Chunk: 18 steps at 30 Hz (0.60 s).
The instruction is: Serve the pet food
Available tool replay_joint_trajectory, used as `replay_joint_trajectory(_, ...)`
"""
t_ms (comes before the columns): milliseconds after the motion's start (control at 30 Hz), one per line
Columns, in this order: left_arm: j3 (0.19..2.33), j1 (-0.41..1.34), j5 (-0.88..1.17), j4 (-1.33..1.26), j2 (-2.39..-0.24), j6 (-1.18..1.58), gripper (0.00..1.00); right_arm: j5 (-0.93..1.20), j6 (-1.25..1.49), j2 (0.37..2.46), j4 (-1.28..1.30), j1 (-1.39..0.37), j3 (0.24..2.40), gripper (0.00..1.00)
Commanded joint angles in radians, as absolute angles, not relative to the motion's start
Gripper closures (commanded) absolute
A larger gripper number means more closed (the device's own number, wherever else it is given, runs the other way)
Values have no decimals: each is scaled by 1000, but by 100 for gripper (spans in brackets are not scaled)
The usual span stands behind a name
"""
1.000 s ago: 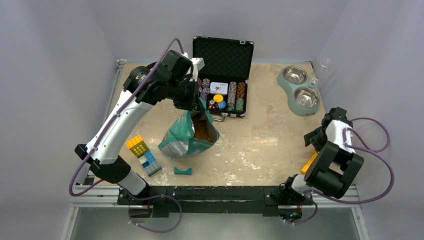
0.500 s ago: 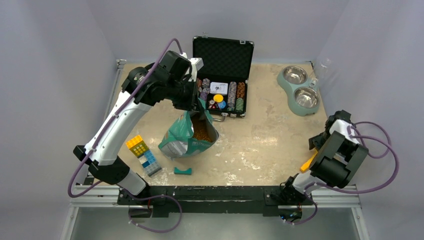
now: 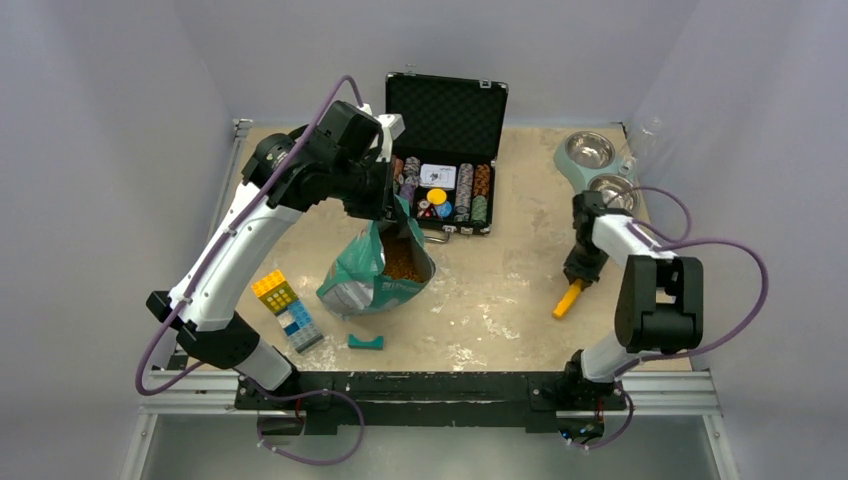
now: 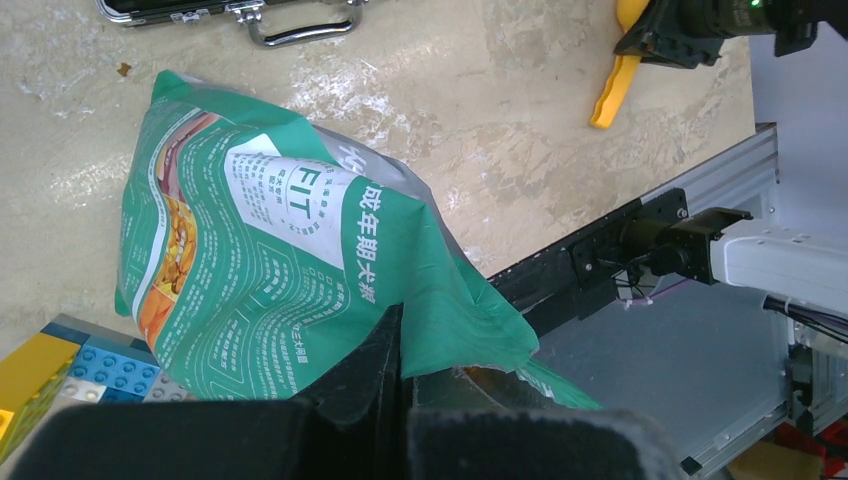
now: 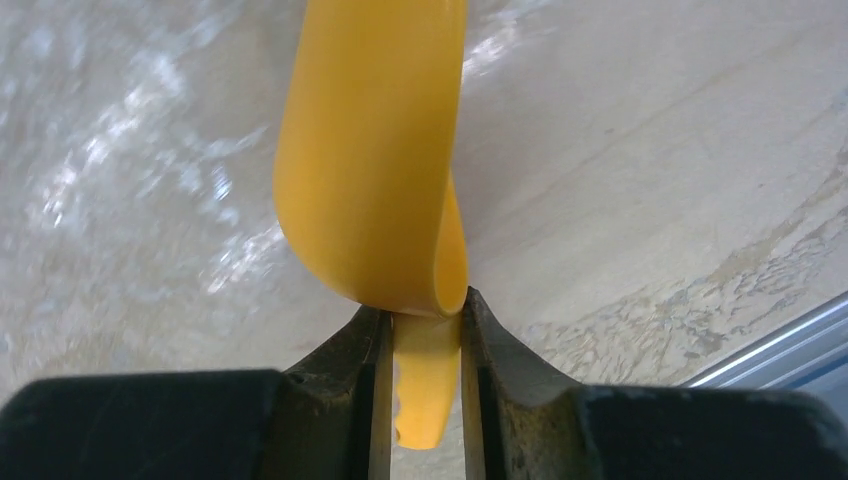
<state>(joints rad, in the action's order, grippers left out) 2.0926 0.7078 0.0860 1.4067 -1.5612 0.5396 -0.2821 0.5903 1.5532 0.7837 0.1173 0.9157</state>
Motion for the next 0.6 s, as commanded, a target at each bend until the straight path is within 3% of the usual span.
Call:
replay_joint_trajectory(0, 2111, 703, 88, 1318, -1511, 584, 100, -323, 631, 1627, 881, -86, 959, 100)
replay_joint_trajectory(100, 2086, 703, 85, 1314, -1499, 588, 100, -391, 647, 1652, 955, -255, 1022, 98)
replay_joint_trajectory(300, 2120, 703, 51, 1348, -1517, 571, 100, -169, 542, 1485, 875, -395, 1028, 48)
replay_joint_trajectory(567, 2138, 702, 49, 1384, -1532, 576, 100, 303, 397, 1177, 670, -369, 943, 33)
